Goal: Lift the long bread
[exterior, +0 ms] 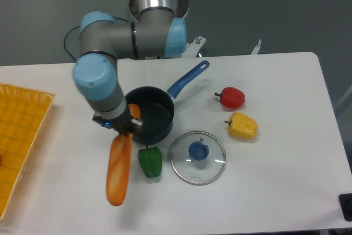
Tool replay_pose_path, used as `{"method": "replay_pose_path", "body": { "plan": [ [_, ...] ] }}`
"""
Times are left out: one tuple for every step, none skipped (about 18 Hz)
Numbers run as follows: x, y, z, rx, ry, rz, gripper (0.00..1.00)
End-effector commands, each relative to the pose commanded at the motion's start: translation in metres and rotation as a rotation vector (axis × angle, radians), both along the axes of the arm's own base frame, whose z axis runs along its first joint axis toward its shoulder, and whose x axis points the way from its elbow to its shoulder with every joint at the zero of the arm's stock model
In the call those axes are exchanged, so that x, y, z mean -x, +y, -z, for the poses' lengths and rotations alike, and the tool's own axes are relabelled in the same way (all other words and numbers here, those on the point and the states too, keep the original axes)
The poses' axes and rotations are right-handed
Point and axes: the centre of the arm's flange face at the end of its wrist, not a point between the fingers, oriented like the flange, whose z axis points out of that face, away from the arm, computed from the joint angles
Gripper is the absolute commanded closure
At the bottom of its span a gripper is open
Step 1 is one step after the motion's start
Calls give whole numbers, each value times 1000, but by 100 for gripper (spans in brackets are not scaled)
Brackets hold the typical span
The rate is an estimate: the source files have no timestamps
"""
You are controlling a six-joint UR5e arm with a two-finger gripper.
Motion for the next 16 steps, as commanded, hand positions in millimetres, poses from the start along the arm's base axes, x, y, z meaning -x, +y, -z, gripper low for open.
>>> {"method": "replay_pose_path", "body": {
  "plan": [
    [4,-2,-1,-1,2,28,100],
    [7,-4,-1,1,0,36,100],
    [8,-4,-1,-1,2,37,100],
    [8,-4,-1,0,1,42,100],
    [8,-5,2,5,0,52,100],
    [8,-6,5,17,6,71,100],
    [8,-6,5,17,10,77,100],
    [9,-5,7,19,10,77,100],
    [9,-5,7,17,10,79,100],
    [9,-6,5,14,12,82,100],
    [9,-6,4,14,12,83,100],
    [9,-6,4,14,10,91,100],
    [8,-7,5,17,5,105,100],
    [8,-7,5,17,2,112,99],
    [8,-8,6,19,1,112,99],
    [7,-7,7,19,1,114,99]
  ]
}}
